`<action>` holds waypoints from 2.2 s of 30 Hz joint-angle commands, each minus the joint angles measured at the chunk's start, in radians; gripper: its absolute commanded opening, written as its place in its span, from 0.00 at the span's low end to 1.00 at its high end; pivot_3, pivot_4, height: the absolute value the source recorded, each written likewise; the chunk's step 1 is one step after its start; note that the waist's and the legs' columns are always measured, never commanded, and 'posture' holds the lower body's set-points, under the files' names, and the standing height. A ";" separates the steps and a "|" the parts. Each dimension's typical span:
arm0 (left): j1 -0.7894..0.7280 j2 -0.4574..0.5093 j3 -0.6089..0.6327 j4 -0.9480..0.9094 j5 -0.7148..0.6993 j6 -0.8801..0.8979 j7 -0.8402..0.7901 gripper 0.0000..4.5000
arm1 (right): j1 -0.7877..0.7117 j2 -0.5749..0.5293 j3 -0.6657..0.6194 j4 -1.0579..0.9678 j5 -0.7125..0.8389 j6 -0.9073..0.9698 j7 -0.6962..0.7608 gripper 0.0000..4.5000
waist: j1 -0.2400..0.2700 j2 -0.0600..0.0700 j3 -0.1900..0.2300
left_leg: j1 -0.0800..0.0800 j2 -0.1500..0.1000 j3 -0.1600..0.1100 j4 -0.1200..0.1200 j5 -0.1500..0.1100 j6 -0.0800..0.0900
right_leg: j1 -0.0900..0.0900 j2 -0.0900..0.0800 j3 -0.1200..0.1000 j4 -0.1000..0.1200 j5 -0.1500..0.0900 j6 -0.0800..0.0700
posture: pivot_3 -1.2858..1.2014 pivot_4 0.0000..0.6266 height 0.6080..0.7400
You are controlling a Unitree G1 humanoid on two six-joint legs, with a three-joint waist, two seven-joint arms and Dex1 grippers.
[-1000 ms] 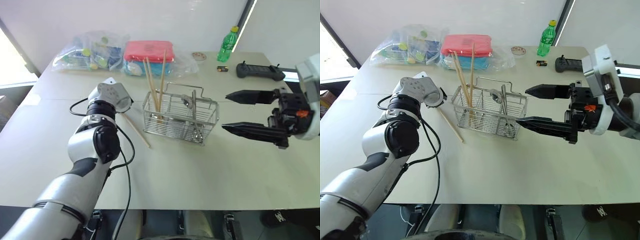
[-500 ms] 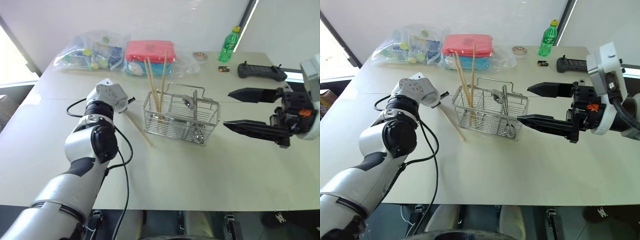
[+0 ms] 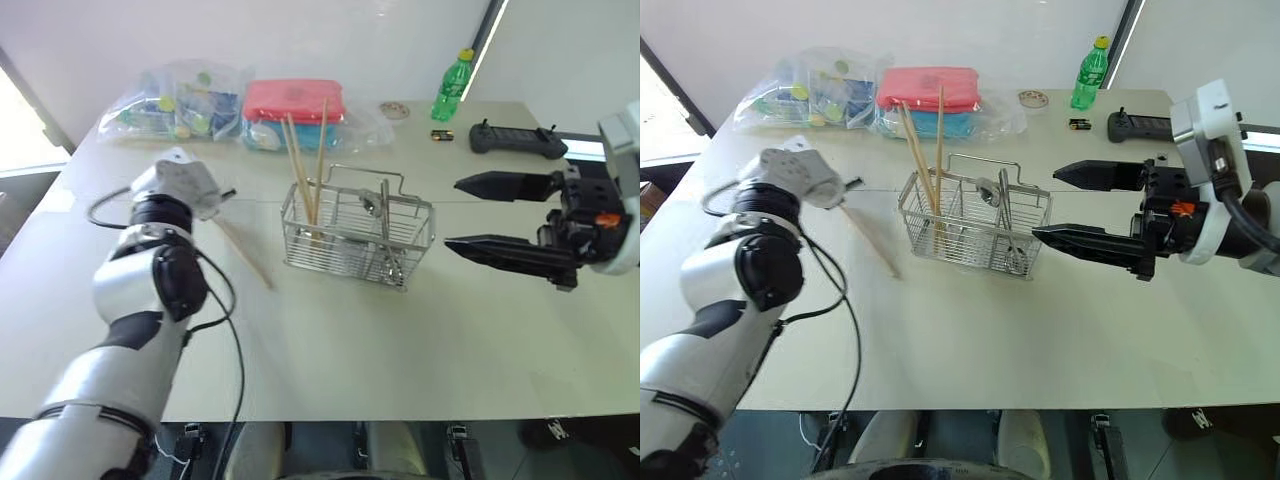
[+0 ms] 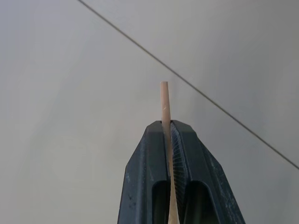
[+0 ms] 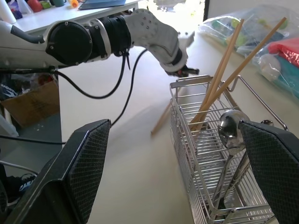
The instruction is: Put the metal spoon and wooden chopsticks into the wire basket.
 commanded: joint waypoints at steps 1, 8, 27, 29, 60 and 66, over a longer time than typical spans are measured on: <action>-0.006 0.101 -0.076 0.005 0.089 -0.133 -0.107 0.02 | -0.023 -0.010 -0.023 0.005 0.000 -0.020 0.000 1.00 | 0.002 0.000 0.000 | 0.000 0.000 0.000 0.000 0.000 0.000 | 0.000 0.000 0.000 0.000 0.000 0.000 | 0.52 0.24 0.63; -0.156 0.098 -0.042 -0.058 -0.026 -0.429 -0.693 0.02 | 0.005 -0.016 -0.037 0.000 0.011 -0.002 0.007 1.00 | 0.044 -0.004 0.000 | -0.009 -0.001 -0.003 0.005 0.000 -0.001 | -0.003 -0.001 -0.004 -0.002 0.000 -0.001 | 0.52 0.24 0.63; 0.034 -0.034 -0.299 -1.095 -0.427 0.082 -1.270 0.02 | 0.077 -0.037 -0.115 -0.008 0.020 0.020 0.002 1.00 | -0.016 0.011 -0.004 | -0.011 0.004 0.002 0.004 0.003 0.007 | -0.002 0.003 -0.002 -0.013 0.010 0.000 | 0.52 0.24 0.63; 0.072 -0.028 -0.321 -1.109 -0.415 0.075 -1.280 0.02 | 0.093 -0.035 -0.129 -0.018 0.021 0.022 0.001 1.00 | -0.013 0.012 -0.004 | -0.011 0.004 0.002 0.005 0.003 0.007 | -0.002 0.003 -0.002 -0.013 0.010 0.000 | 0.52 0.24 0.63; 0.361 0.235 -0.475 -1.336 -0.300 -0.010 -1.583 0.90 | 0.167 -0.066 -0.135 0.019 -0.121 -0.019 0.101 1.00 | -0.021 0.013 -0.005 | -0.013 0.004 0.002 0.005 0.003 0.008 | -0.003 0.003 -0.002 -0.013 0.010 -0.003 | 0.52 0.24 0.63; 0.598 0.611 -0.501 -1.368 -0.191 -0.212 -1.946 0.90 | 0.250 -0.054 -0.136 0.055 -0.265 -0.087 0.204 1.00 | -0.020 0.014 -0.005 | -0.013 0.005 0.003 0.002 0.003 0.008 | -0.005 0.004 -0.001 -0.013 0.008 -0.008 | 0.52 0.24 0.63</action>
